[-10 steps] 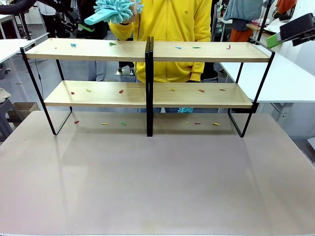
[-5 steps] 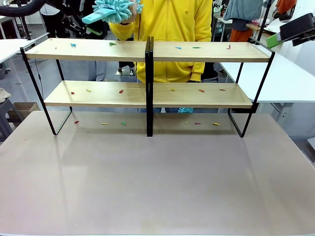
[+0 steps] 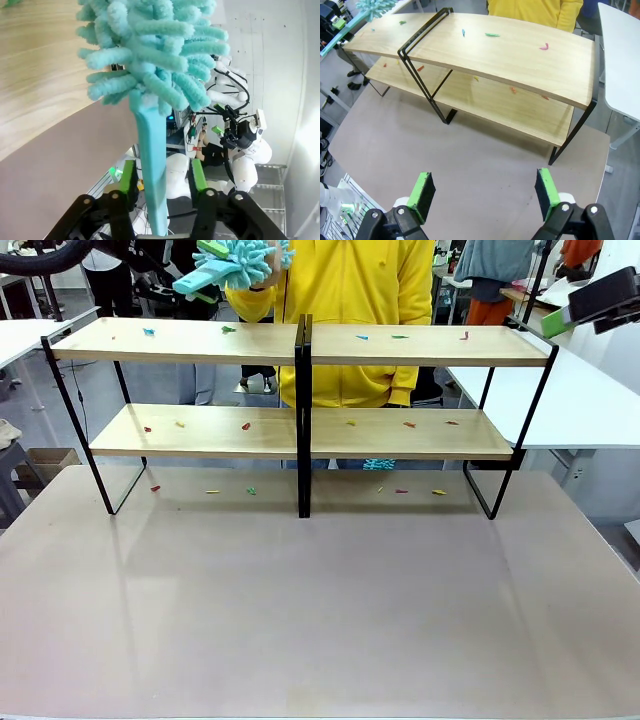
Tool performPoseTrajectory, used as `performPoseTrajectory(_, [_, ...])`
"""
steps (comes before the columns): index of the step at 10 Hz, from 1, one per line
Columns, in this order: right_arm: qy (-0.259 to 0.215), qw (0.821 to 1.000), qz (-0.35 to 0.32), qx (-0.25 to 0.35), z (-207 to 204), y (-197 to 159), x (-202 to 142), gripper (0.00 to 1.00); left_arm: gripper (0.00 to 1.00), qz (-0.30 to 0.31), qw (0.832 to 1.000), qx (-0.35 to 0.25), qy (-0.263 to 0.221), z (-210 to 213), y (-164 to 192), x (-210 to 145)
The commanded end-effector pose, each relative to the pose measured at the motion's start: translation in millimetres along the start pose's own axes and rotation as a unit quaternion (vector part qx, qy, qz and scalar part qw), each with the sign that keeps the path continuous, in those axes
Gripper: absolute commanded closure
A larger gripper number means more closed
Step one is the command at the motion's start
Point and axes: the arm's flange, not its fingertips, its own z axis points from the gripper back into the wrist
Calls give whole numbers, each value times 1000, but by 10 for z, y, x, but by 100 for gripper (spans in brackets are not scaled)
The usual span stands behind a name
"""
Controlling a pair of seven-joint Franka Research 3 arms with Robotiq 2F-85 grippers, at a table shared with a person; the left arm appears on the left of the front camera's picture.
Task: Clean the shelves.
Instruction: Pick up the Duster when the human hands it over.
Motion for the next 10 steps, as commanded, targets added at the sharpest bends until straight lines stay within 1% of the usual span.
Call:
performPoseTrajectory(1, [-1, 1000, -2, 1, 4, -11, 4, 0, 100, -18, 1000, -7, -8, -52, 21, -109])
performPoseTrajectory(5, [-1, 1000, -2, 1, 4, -11, 4, 0, 100, -36, 999, -14, -17, -37, 3, -139])
performPoseTrajectory(7, [-1, 1000, -2, 1, 4, -11, 4, 0, 100, -44, 999, -18, -25, 132, -5, -236])
performPoseTrajectory(8, [-1, 1000, -2, 1, 4, -11, 4, 0, 100, -62, 998, -21, -27, 355, -16, -407])
performPoseTrajectory(9, [-1, 1000, -2, 1, 4, -11, 4, 0, 100, -78, 997, 1, -25, 672, 5, -705])
performPoseTrajectory(10, [-1, 1000, -2, 1, 4, -11, 4, 0, 100, -100, 995, 31, 3, 1097, 123, -1136])
